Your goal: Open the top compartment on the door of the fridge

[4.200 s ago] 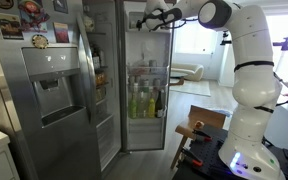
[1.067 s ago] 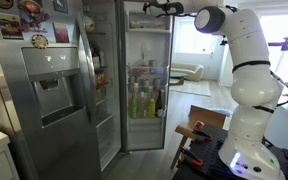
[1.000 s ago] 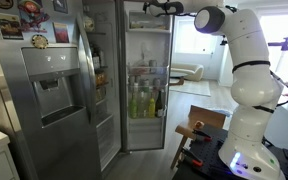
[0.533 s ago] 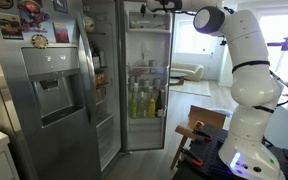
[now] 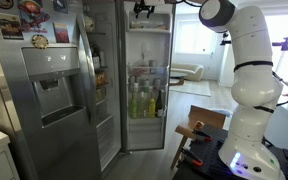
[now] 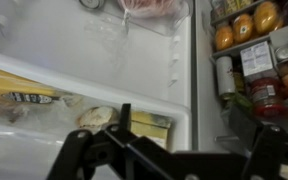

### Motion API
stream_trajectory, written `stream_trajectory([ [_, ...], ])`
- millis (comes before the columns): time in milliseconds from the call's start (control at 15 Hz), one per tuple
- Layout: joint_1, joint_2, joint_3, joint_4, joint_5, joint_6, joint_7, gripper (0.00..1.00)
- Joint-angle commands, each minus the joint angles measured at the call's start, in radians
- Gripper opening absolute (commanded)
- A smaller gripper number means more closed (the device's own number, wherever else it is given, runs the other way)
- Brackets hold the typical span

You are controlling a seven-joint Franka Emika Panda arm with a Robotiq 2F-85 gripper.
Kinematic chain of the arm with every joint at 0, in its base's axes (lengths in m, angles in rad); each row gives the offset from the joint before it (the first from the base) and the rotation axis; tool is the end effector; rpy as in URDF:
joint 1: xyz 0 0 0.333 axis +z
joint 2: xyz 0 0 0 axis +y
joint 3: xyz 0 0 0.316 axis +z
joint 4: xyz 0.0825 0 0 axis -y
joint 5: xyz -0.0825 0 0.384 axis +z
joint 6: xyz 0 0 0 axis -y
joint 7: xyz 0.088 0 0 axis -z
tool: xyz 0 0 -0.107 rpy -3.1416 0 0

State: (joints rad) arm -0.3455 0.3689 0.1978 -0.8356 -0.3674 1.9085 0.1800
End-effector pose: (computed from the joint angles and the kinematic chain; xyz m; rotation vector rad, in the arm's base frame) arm 0.6337 -0.1621 0.7937 2.6242 -0.4962 0.9876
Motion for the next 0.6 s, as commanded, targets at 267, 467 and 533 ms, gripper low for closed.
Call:
stream_trajectory([
  [267,0.054,-0.17,0.093,-0.197,0.036,-0.299,-0.126,1.0],
  [467,0.062,-0.229,0.124,-0.309,0.068,-0.33,-0.118,1.0],
  [533,0.06,-0.256,0.131,-0.356,0.087,-0.321,-0.106,1.0],
])
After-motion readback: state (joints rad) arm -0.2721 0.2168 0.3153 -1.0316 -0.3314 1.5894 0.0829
